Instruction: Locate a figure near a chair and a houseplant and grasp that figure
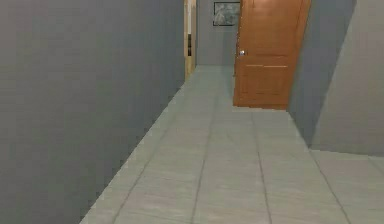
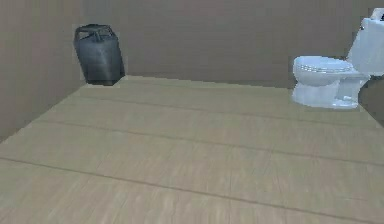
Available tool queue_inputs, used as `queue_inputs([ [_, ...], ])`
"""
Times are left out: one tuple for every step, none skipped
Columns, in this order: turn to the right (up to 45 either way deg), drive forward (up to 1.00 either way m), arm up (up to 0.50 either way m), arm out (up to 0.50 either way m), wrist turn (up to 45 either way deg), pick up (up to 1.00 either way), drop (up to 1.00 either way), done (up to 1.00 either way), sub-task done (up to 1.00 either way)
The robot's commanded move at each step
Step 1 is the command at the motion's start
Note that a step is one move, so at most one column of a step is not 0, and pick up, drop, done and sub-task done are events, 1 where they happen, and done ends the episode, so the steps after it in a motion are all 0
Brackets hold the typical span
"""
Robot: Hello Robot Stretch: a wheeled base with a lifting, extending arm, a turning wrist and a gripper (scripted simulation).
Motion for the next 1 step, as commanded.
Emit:
queue_inputs([
  [0.0,1.0,0.0,0.0,0.0,0.0,0.0,0.0,0.0],
])
